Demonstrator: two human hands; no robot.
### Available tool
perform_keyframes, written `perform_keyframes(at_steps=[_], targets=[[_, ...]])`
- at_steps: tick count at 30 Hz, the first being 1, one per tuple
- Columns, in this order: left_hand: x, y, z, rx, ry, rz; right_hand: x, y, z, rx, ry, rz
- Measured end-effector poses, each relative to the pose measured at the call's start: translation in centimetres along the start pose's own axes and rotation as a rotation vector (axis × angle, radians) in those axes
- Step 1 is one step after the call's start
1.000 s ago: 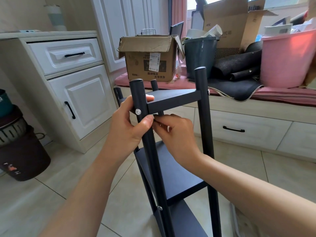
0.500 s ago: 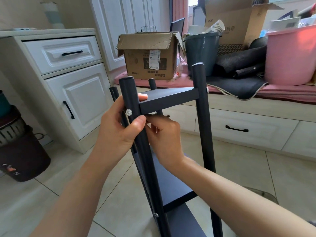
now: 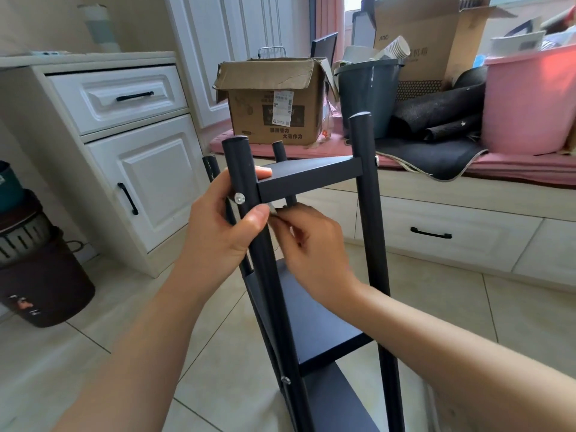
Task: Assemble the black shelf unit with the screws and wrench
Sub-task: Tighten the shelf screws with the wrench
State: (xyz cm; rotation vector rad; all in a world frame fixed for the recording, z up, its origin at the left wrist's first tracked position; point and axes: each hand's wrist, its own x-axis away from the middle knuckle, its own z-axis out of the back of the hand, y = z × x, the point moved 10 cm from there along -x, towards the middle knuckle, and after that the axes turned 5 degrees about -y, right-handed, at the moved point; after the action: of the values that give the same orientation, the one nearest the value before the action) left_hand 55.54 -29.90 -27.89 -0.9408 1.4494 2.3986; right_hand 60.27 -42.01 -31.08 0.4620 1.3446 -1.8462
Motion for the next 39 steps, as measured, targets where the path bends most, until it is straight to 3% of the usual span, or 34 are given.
perform_keyframes(at_steps=[12,16,39], targets=[[0.5,0.2,-0.2,-0.059,-0.023,0.042,0.5,-1.7,3.6,0.224,-0.191,-0.05],[0.5,0.1,-0.3,-0.056,-0.033,0.047,0.2,-1.3,3.4,0.172,-0.191,-0.126],[0.4,0.0,-0.2,-0.052,-0.036,0.016,-0.6,-1.0,1.9,-0.053,-0.113,-0.149]])
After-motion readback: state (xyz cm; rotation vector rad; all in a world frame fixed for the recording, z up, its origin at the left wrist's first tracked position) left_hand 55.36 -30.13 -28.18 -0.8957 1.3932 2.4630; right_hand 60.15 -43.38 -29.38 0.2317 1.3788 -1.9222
